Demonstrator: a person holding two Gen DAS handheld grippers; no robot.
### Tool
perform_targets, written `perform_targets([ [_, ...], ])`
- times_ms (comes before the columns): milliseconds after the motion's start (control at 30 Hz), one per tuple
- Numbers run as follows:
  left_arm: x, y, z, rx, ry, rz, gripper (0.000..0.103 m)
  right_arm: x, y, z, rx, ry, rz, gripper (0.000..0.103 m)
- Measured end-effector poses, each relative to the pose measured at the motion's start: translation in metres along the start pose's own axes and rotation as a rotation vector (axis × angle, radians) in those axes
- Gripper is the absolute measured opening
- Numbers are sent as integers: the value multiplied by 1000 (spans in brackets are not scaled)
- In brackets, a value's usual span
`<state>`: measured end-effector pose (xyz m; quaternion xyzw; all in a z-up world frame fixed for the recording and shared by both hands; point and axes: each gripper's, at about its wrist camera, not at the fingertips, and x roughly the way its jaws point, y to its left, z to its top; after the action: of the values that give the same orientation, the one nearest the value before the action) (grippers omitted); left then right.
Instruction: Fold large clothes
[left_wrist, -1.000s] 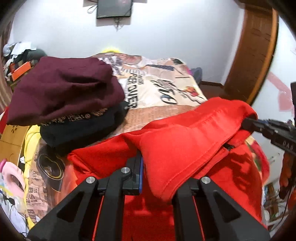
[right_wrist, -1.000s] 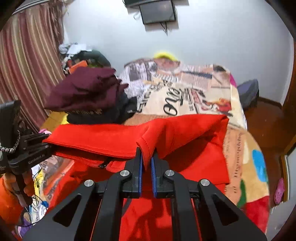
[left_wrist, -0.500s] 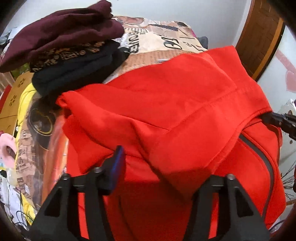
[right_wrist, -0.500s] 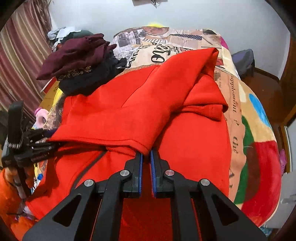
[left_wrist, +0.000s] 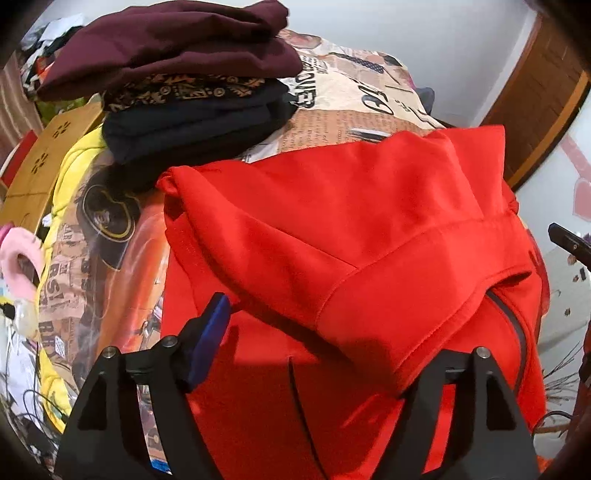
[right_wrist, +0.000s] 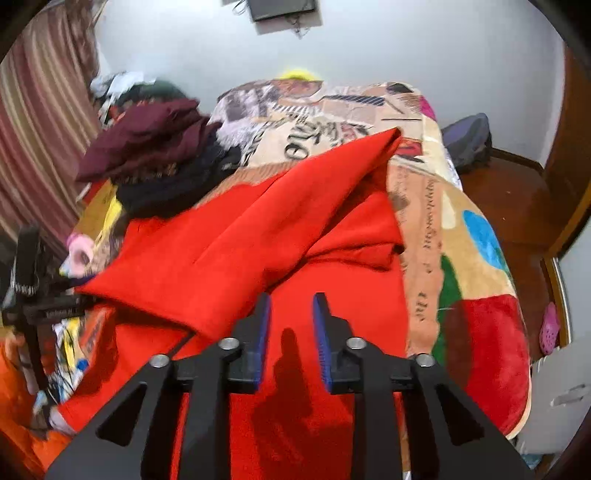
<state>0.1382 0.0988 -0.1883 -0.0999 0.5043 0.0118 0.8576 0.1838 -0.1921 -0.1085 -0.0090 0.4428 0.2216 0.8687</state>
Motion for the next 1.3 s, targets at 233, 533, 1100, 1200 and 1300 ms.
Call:
perform_targets([
  [233, 13, -15, 12, -15, 2, -62, 76, 9, -5, 13, 119, -34, 48, 49],
  [533, 8, -55, 7, 169, -26, -55, 76, 56, 19, 1, 23, 87, 39, 50],
  [1100, -14, 86, 69, -215, -163, 49, 93, 28, -25, 55, 100, -51, -43, 77],
  [1200, 17, 104, 75, -267, -116, 43, 93, 41, -30, 65, 101, -36, -52, 77],
  [1300, 54, 119, 78, -312, -59, -4, 93, 63, -40, 74, 123, -9, -45, 77],
])
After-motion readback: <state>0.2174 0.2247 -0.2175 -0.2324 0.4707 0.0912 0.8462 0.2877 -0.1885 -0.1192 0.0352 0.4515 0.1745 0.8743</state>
